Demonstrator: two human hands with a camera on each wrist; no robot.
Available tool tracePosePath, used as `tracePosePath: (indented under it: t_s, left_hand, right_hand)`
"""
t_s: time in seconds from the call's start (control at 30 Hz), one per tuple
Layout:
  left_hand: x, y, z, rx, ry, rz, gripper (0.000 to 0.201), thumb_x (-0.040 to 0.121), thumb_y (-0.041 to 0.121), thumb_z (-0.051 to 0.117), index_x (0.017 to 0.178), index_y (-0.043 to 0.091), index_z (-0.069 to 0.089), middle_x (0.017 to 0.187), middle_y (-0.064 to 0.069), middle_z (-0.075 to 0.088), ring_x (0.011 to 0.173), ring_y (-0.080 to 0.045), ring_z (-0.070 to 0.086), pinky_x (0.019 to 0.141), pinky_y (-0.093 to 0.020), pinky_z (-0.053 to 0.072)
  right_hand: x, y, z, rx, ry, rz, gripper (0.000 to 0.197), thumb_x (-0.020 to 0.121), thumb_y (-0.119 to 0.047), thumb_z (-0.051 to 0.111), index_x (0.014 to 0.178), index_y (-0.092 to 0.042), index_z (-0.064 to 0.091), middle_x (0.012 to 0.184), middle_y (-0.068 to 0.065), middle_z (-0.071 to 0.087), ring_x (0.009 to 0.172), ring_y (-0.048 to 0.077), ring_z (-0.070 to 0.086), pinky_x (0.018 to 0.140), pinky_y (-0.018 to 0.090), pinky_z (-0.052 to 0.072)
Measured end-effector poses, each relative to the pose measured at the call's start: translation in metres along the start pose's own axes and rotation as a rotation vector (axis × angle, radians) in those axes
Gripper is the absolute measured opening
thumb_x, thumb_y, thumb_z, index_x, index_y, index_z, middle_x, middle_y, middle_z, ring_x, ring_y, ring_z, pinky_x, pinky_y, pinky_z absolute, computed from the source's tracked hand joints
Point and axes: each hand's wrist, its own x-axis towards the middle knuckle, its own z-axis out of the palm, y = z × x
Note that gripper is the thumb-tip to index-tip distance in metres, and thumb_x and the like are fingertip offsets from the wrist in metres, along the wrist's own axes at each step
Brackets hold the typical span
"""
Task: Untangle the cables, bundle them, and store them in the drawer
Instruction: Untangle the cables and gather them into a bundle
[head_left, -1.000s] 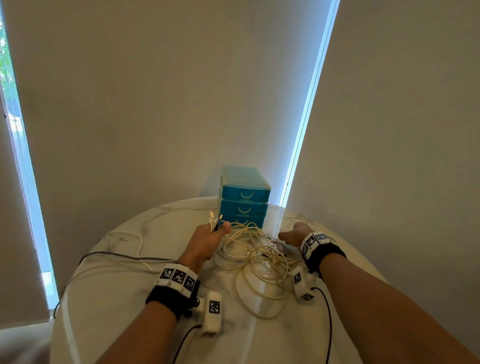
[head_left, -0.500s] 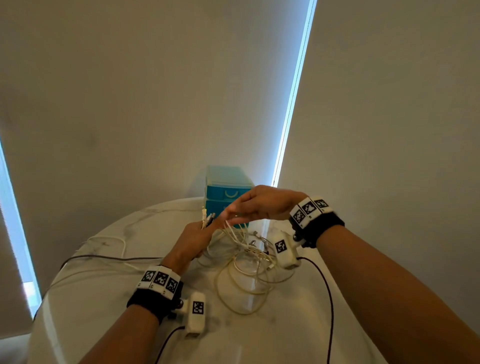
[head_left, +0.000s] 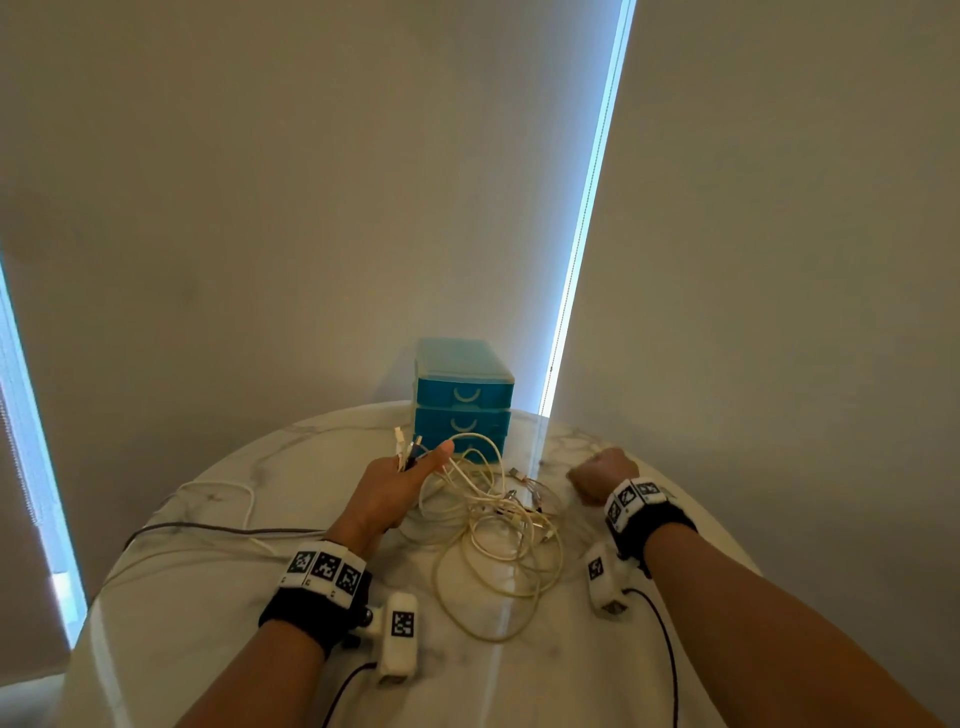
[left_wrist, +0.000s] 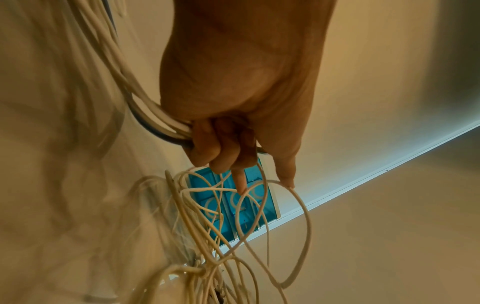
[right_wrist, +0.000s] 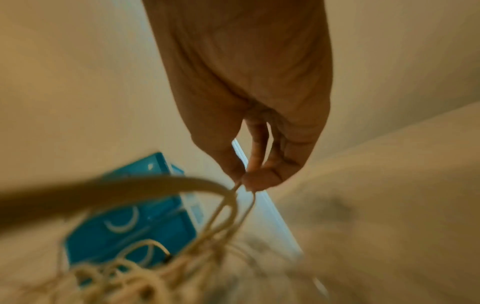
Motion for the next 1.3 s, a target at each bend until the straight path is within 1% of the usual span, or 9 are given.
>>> tracePosePath:
  t_s: [0.07, 0.17, 0.3, 0.4, 0.6, 0.73, 0.97, 1.17, 1.3]
  left_hand:
    - [0.000, 0.000, -0.001, -0.029, 0.007, 0.018, 0.036, 0.097, 0.048, 0.075, 0.071, 0.023, 0.068, 0.040, 0.014, 0.048, 0.032, -0.002, 0.041, 0.038, -0.015, 0.032]
    - [0.005, -0.005, -0.006, -0.045, 0.046, 0.020, 0.046, 0.090, 0.062, 0.076, 0.072, 0.019, 0.069, 0.047, 0.009, 0.040, 0.039, -0.008, 0.031, 0.040, -0.022, 0.026]
    - [0.010, -0.004, -0.010, -0.066, 0.138, 0.033, 0.057, 0.086, 0.075, 0.071, 0.077, 0.022, 0.054, 0.051, 0.006, 0.036, 0.045, -0.012, 0.030, 0.042, -0.023, 0.026]
    - [0.007, 0.002, -0.010, -0.066, 0.173, 0.104, 0.059, 0.092, 0.072, 0.065, 0.070, 0.023, 0.041, 0.054, 0.003, 0.037, 0.047, -0.013, 0.033, 0.043, -0.025, 0.031]
    - [0.011, 0.005, -0.012, -0.336, 0.090, 0.070, 0.065, 0.099, 0.075, 0.046, 0.098, 0.013, 0.067, 0.058, 0.005, 0.036, 0.042, -0.008, 0.026, 0.041, -0.021, 0.023]
    - [0.021, 0.003, -0.019, -0.571, -0.024, -0.027, 0.073, 0.101, 0.076, 0.033, 0.099, 0.011, 0.065, 0.062, 0.004, 0.037, 0.038, -0.006, 0.023, 0.038, -0.017, 0.018]
    - [0.016, 0.001, -0.013, -0.355, -0.093, -0.004, 0.049, 0.105, 0.060, 0.050, 0.112, 0.014, 0.066, 0.068, 0.010, 0.044, 0.046, -0.006, 0.025, 0.040, -0.020, 0.021]
    - [0.011, 0.002, -0.012, -0.332, -0.190, 0.063, 0.046, 0.106, 0.061, 0.044, 0.103, 0.019, 0.060, 0.073, 0.007, 0.044, 0.053, -0.008, 0.023, 0.048, -0.025, 0.015]
    - [0.001, 0.004, -0.009, -0.163, -0.123, 0.151, 0.039, 0.112, 0.050, 0.042, 0.108, 0.015, 0.058, 0.066, 0.005, 0.036, 0.057, -0.009, 0.027, 0.049, -0.022, 0.025]
  right_hand:
    - [-0.001, -0.020, -0.014, 0.277, 0.114, -0.096, 0.015, 0.089, -0.022, 0.080, 0.099, -0.012, 0.078, 0.089, 0.010, 0.081, 0.074, 0.022, 0.078, 0.075, 0.034, 0.067]
    - [-0.015, -0.059, -0.045, 0.729, 0.219, -0.211, 0.018, 0.090, -0.019, 0.085, 0.105, -0.014, 0.076, 0.097, 0.012, 0.080, 0.067, 0.013, 0.073, 0.065, 0.025, 0.061]
    - [-0.048, -0.094, -0.078, 1.472, -0.041, -0.301, 0.033, 0.093, -0.012, 0.083, 0.122, -0.002, 0.070, 0.107, 0.012, 0.071, 0.090, 0.018, 0.071, 0.088, 0.031, 0.065]
    - [-0.080, -0.099, -0.059, 1.699, -0.296, -0.344, 0.011, 0.099, -0.009, 0.074, 0.109, -0.004, 0.071, 0.093, 0.008, 0.071, 0.086, 0.016, 0.073, 0.080, 0.025, 0.065]
    - [-0.116, -0.062, 0.058, 1.553, -0.632, -0.178, 0.039, 0.092, -0.021, 0.080, 0.126, -0.004, 0.068, 0.097, 0.008, 0.069, 0.078, 0.013, 0.067, 0.066, 0.021, 0.061]
    - [-0.121, -0.053, 0.086, 1.480, -0.663, -0.131, 0.028, 0.096, -0.023, 0.075, 0.120, -0.008, 0.072, 0.090, 0.004, 0.068, 0.074, 0.012, 0.063, 0.060, 0.020, 0.058]
    - [-0.129, -0.048, 0.095, 1.388, -0.701, -0.155, 0.024, 0.095, -0.020, 0.076, 0.118, -0.012, 0.076, 0.094, 0.004, 0.072, 0.083, 0.014, 0.070, 0.066, 0.023, 0.059]
    - [-0.139, -0.057, 0.100, 1.375, -0.706, -0.178, 0.023, 0.096, -0.019, 0.078, 0.118, -0.013, 0.078, 0.099, 0.004, 0.075, 0.085, 0.013, 0.071, 0.067, 0.024, 0.054]
    - [-0.145, -0.059, 0.103, 1.215, -0.719, -0.227, 0.030, 0.091, -0.018, 0.083, 0.121, -0.012, 0.079, 0.111, 0.007, 0.080, 0.095, 0.015, 0.073, 0.084, 0.033, 0.055]
